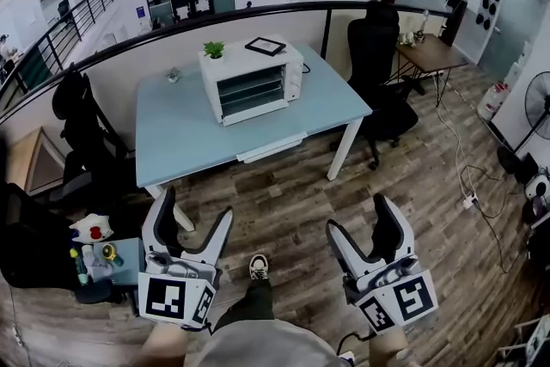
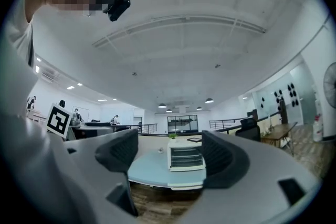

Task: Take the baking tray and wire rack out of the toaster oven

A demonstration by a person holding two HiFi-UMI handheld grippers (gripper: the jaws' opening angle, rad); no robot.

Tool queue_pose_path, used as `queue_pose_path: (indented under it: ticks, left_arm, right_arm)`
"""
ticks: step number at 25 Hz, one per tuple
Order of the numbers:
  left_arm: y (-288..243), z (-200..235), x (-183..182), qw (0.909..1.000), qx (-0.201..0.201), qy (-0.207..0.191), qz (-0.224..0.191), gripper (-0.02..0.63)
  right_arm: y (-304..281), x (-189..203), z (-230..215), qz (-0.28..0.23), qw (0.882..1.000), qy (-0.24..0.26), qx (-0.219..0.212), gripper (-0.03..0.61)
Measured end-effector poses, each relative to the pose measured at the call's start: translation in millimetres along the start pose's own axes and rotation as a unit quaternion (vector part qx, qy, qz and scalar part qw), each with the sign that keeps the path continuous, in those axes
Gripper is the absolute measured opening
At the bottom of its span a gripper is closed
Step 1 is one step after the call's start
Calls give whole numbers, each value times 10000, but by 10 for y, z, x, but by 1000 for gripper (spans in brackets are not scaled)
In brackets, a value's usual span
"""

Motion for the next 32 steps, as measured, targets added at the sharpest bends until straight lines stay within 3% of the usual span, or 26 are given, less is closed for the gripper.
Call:
queue_pose_path:
  ticks: [6,21,26,32]
  left_arm:
    - [-542,266,212,9999,17,74,109,387]
    - [-2266,1117,874,9971,235,531,499,386]
    - [-2632,1392,1122,9946,247,869,517,385]
    - [-2927,1567,1394,9869,110,1462,668,385]
  right_arm:
    - [-542,198,-243,124,9998,-144,53,371]
    - [-2462,866,-873,602,9900,-1264,139,348]
    - [-2926,1175,-995,663,9805,-1846,110,336]
    - [-3331,1468,-1157,688,9603,-2695,191,316]
Point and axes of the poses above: the fingertips, and each gripper's own axes: y backward along the fingers, z to its left, x out of its underside, the point moved 6 cm from there along y, backward along the fingers, and after that the axes turned 5 degrees about -z, right-handed, at the moved point
